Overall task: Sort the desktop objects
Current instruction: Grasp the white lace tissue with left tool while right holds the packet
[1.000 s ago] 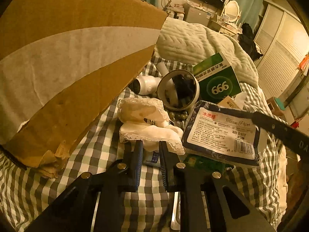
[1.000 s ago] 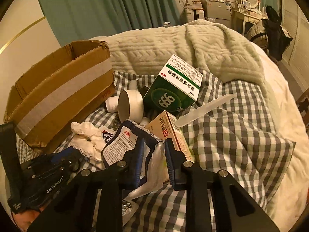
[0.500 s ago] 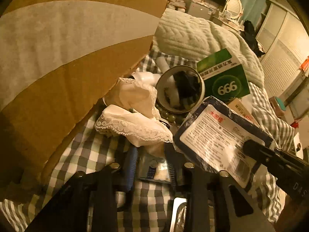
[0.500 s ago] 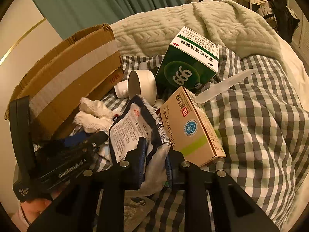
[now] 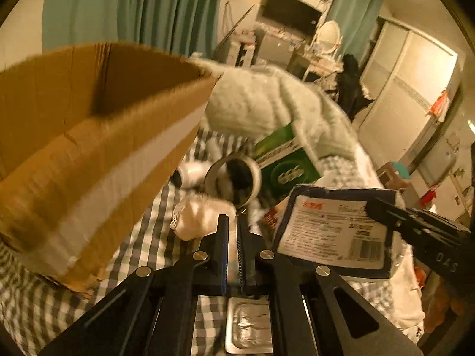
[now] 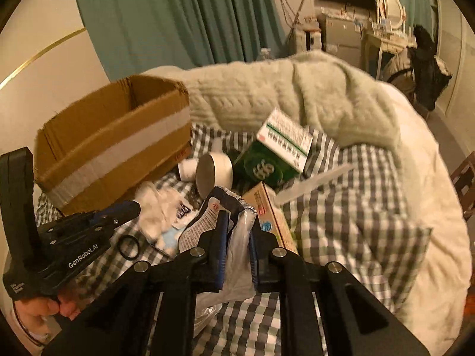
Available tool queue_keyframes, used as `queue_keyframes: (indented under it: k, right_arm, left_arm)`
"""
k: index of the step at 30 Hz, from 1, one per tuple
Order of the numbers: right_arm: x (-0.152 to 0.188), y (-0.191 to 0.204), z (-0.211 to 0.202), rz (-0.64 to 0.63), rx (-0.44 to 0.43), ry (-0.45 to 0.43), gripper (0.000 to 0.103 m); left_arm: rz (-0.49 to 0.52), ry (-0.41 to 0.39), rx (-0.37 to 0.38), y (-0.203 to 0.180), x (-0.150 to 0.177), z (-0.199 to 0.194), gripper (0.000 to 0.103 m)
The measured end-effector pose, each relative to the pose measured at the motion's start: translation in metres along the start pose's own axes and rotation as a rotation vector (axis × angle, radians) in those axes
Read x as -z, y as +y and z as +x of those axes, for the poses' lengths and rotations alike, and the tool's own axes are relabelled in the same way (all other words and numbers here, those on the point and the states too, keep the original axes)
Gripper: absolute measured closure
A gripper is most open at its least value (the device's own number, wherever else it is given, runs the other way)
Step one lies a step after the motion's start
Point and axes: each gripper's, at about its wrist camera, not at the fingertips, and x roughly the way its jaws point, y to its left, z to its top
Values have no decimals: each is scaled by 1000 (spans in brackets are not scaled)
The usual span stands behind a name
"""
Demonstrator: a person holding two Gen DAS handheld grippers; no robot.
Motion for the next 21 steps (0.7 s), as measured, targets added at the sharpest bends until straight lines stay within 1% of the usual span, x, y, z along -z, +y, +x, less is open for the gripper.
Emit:
queue_keyframes:
  k: [4, 6, 9, 10, 12, 14, 15, 18, 19, 21]
  right_arm:
    - [-14, 12, -26, -28, 19, -34, 91]
    - [-20, 19, -39, -47, 34, -54, 91]
    - [-29, 27, -55, -70, 60, -84, 91]
    - [-30, 29, -58, -74, 65, -91, 91]
    - [-32, 31, -61, -86, 76, -95, 91]
    - [-32, 31, -60, -87, 84, -88, 91]
    - [-31, 29, -57, -86, 83, -83, 91]
    - [-28, 23, -47, -79, 82, -62, 91]
    - [-26, 21, -44, -77, 83, -57, 91]
    - [-24, 15, -35, -72, 81, -39, 91]
  left_arm:
    - [24, -15, 19, -8, -13, -25, 97]
    - [44, 1, 31, -10, -18, -30, 97]
    - [30, -23, 9, -3, -16, -34, 95]
    - [35, -13, 11, -2, -15, -28, 93]
    - [41, 28, -9, 3, -8, -12, 80]
    - [30, 71, -30, 6, -1, 10, 53]
    - [17, 92, -35, 8, 3, 20, 50]
    - [-27, 157, -64, 14, 12, 53, 48]
    - [-33, 181, -91, 15, 13, 65, 48]
    - [-28, 203, -152, 16, 14, 81, 48]
